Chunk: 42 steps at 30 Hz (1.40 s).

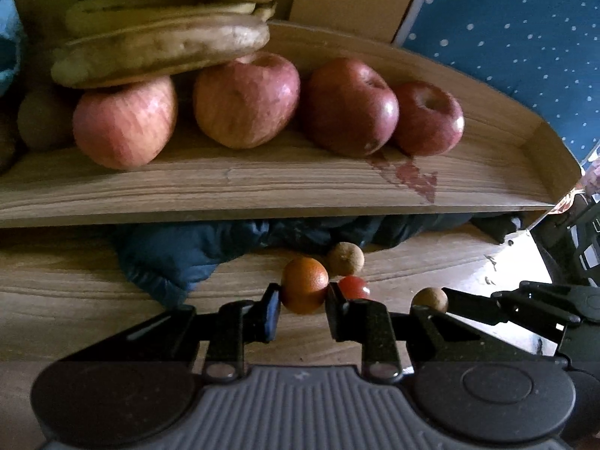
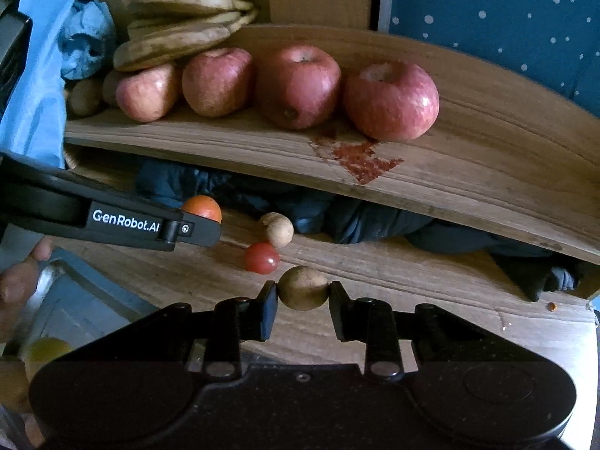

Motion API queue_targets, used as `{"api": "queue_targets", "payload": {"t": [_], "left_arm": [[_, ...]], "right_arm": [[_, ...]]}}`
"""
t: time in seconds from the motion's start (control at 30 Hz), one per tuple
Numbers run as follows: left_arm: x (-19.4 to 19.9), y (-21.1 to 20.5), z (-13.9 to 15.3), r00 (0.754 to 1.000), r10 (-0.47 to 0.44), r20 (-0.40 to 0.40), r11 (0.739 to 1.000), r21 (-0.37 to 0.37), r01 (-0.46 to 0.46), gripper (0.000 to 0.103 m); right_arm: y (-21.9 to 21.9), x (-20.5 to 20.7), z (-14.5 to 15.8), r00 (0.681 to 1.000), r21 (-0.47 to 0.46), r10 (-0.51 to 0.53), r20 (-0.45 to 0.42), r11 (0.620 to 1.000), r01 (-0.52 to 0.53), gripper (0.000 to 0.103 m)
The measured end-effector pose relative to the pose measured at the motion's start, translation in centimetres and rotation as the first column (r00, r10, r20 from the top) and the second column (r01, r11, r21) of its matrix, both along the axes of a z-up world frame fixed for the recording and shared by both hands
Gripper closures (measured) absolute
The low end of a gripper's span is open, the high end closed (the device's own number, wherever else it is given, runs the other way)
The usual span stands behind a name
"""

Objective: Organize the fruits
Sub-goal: 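Carry the brown fruit in the right tool while the left tool carries the tangerine to the tray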

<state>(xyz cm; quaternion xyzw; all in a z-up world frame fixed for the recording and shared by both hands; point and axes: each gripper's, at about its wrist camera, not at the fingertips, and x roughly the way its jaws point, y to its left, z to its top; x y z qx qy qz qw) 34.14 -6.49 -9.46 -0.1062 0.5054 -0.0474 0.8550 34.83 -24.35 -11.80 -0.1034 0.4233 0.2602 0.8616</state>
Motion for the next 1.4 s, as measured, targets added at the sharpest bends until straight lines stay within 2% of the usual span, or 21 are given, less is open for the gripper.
{"api": "queue_targets", "payload": {"t": [0.77,1.13,1.4], "left_arm": [[-6.8,-3.1,2.9,0.999,-0.028,0.026,0.999,0.018,0.028,0.075],[-10.7,-3.9,3.4,1.0,-0.02,0.022,0.999,0.033,0.019,0.075],[-13.3,-4.2,3.5,1.0,0.007,0.007,0.999,0.042,-0.007,0.075]], "right_arm": [[-3.0,-8.2,3.1,0.994,0.025,0.091,0.064,0.995,-0.093,0.072],[-4.3,-12.2,3.7,0.98,0.011,0.179,0.091,0.983,-0.181,0.072],[-5.0,-14.5,3.2,0.97,0.012,0.235,0.07,0.972,-0.236,0.072]]}}
